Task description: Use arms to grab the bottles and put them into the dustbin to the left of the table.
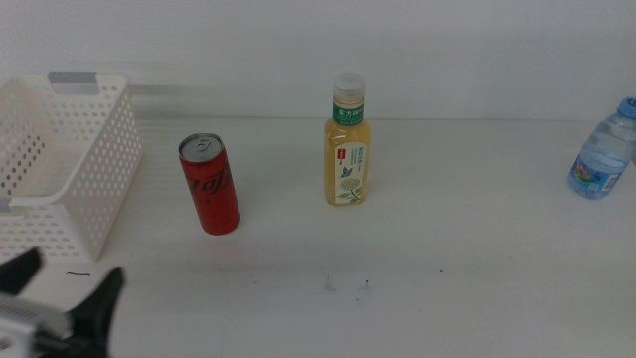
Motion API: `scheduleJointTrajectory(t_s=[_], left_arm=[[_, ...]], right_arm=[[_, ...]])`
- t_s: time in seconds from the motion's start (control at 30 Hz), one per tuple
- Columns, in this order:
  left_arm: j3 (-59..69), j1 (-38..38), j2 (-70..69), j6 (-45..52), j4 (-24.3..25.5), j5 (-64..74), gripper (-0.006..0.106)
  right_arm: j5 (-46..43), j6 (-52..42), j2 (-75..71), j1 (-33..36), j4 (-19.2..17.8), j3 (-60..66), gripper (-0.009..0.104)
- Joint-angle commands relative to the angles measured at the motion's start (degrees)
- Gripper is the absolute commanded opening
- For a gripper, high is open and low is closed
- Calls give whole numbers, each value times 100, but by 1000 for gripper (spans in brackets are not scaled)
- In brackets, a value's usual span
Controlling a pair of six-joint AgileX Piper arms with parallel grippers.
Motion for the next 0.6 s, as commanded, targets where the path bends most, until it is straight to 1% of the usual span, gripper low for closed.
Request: scheduleJointTrajectory(t_s=[0.0,0.1,0.27,0.4,0.57], left_arm=[[-2,-316,1029,-22,-163,-1049,94],[-2,-549,2167,-22,-265,-2279,94],[-2,-550,3769,-56,-254,-3767,94],[-2,-550,4297,-71,-291,-4636,94],[-2,-550,4338,-71,-318,-4693,94]], right_arm=[[-47,-30,-25,-36,-43,15,91],[-47,-30,-25,-36,-43,15,91],[-47,-30,-25,-36,-43,15,91],[-47,-30,-25,-36,-43,15,91],[-47,-30,-25,-36,-43,15,91]])
